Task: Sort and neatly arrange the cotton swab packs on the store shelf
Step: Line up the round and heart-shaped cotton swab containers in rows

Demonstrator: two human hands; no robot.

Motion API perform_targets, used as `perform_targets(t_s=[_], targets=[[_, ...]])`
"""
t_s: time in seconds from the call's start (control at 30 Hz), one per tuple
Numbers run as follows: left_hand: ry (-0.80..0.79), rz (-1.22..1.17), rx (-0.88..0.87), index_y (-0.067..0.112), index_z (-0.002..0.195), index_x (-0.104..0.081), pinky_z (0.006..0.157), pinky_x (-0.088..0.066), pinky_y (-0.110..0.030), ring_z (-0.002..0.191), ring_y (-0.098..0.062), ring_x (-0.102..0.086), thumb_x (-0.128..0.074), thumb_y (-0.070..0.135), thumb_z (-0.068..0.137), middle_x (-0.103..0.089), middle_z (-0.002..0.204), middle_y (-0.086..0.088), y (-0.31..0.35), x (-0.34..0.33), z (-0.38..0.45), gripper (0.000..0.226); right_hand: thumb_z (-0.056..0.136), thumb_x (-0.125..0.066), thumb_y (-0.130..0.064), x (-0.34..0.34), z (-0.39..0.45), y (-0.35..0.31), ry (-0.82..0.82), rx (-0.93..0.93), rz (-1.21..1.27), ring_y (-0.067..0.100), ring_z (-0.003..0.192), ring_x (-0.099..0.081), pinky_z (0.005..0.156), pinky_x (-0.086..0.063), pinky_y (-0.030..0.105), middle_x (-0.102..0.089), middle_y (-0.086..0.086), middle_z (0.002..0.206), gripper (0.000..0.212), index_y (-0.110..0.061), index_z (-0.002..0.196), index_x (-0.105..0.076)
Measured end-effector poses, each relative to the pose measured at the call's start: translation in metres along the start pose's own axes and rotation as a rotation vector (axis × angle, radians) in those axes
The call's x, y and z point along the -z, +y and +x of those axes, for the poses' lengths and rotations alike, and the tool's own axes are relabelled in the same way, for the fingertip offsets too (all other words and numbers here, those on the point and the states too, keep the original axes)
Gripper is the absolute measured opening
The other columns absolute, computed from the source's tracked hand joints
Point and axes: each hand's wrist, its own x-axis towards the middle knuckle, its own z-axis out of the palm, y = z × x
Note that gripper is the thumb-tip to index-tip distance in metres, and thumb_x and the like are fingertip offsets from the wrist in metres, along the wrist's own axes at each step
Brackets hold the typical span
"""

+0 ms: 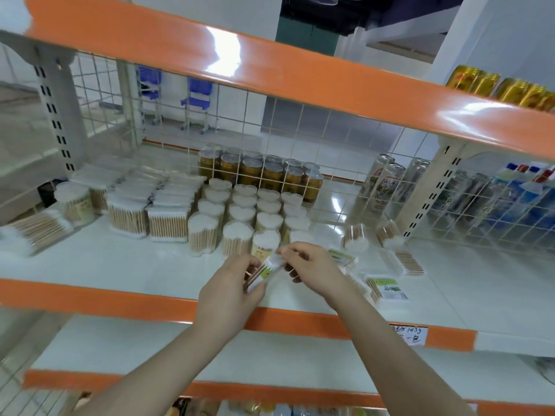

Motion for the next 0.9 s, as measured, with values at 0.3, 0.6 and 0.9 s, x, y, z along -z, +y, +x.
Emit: perform_targets(t_s=[0.3, 0.6, 0.9], targets=[[0.023, -0.137, 0.042, 0.029, 0.093, -0.053, 0.073, -0.042, -0.014, 0.088, -0.004, -0.052, -0.062, 0.002, 0.081, -0.053, 0.094, 0.002, -0.013, 0.016, -0.025, 0.031, 0.094, -0.052, -0.024, -0.022, -0.005, -0.011, -0.075, 0.082, 0.002, 0.016, 0.075, -0.054, 0.082, -0.051, 0.041, -0.056, -0.003, 0.078, 0.014, -0.017, 0.095, -0.064], [0.112, -0.197, 0.116, 0.032, 0.094, -0.053, 0.070, -0.042, -0.012, 0.089, 0.000, -0.053, -0.059, -0.005, 0.078, -0.052, 0.098, 0.014, -0.035, 0.046, -0.036, 0.041, 0.084, -0.062, -0.015, -0.063, 0.004, -0.042, -0.120, 0.034, 0.104, 0.011, 0.066, -0.056, 0.078, -0.055, 0.035, -0.055, -0.002, 0.080, 0.014, -0.013, 0.098, -0.061], [0.109, -0.063, 0.136, 0.034, 0.091, -0.053, 0.071, -0.037, -0.002, 0.090, 0.003, -0.051, -0.056, 0.000, 0.082, -0.050, 0.098, 0.016, -0.089, 0.114, -0.023, 0.035, 0.075, -0.066, -0.014, -0.125, 0.038, -0.083, -0.089, 0.106, -0.070, 0.015, 0.081, -0.055, 0.073, -0.048, 0.032, -0.056, -0.006, 0.084, 0.020, -0.025, 0.090, -0.059]])
